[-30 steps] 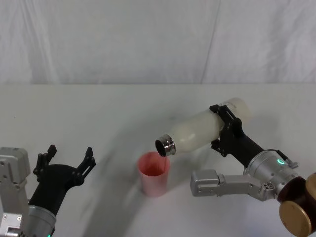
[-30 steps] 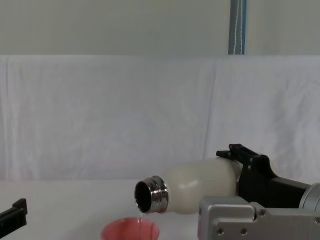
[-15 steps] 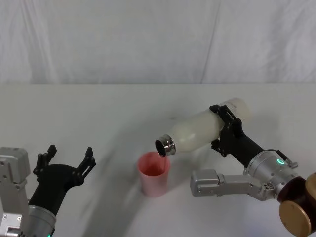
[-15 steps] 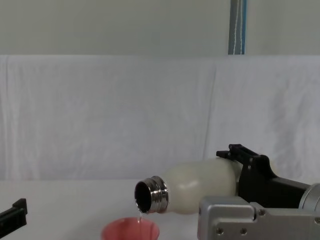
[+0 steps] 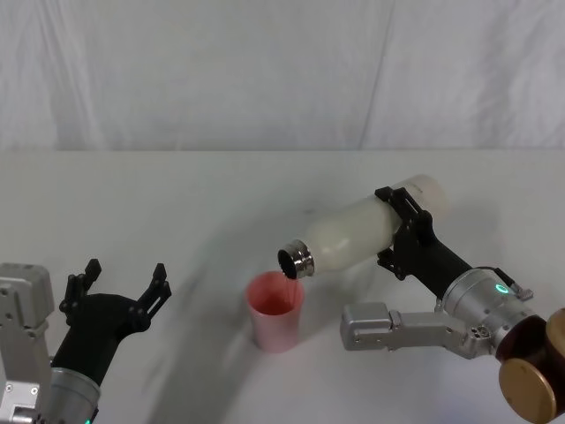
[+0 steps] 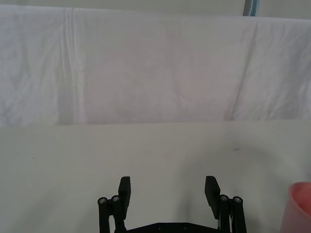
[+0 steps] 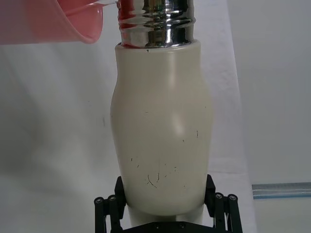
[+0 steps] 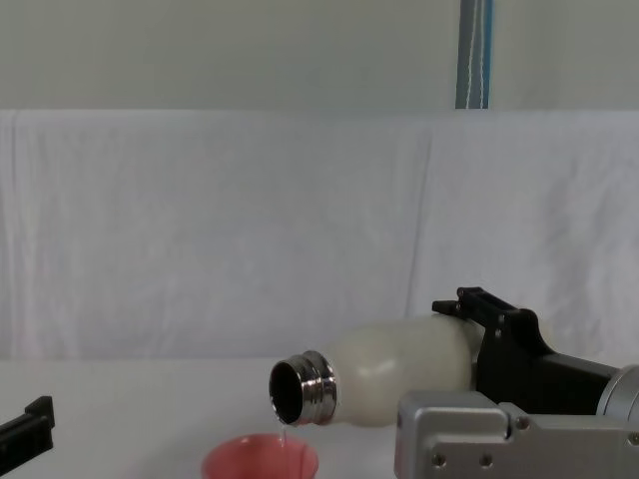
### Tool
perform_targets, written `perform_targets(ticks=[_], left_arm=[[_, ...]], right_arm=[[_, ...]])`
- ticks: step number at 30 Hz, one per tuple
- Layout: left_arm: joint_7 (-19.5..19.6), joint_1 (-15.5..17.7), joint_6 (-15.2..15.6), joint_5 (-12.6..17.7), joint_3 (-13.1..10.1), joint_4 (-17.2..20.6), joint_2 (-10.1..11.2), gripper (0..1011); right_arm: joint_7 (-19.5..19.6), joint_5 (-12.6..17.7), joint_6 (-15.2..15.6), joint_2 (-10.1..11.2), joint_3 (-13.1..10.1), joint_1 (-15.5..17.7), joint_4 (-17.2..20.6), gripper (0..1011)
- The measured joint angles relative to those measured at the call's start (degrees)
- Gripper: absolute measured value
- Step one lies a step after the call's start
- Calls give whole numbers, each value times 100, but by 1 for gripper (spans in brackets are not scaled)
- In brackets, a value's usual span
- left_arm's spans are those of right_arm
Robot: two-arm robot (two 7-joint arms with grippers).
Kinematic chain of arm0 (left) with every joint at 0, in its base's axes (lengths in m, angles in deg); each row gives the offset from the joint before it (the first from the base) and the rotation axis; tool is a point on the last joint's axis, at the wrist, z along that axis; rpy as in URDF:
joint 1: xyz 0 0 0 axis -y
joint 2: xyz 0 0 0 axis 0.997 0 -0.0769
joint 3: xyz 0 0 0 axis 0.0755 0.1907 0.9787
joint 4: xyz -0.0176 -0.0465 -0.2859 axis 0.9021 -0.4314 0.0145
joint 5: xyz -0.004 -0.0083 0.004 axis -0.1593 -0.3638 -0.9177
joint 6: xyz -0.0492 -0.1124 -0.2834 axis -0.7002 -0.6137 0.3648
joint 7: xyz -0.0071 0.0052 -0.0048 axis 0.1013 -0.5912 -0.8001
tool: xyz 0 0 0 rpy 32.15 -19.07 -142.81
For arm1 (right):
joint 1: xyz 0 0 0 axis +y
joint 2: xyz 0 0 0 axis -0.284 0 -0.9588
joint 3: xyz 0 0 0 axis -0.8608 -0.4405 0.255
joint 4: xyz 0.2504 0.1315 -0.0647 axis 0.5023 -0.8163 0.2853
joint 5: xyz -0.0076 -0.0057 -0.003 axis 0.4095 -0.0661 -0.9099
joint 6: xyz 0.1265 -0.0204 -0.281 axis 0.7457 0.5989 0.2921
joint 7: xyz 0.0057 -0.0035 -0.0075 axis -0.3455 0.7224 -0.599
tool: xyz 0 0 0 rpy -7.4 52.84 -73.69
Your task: Grasp the thermos with one hand and pour water into the cup lid.
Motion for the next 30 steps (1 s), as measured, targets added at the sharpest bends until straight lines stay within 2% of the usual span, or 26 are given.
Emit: perform_targets(ticks=[30], left_arm=[[0,0,0,0,0,0,0,1001]], right_arm=[[19,-1,-2,-2,1,2,-5,953]])
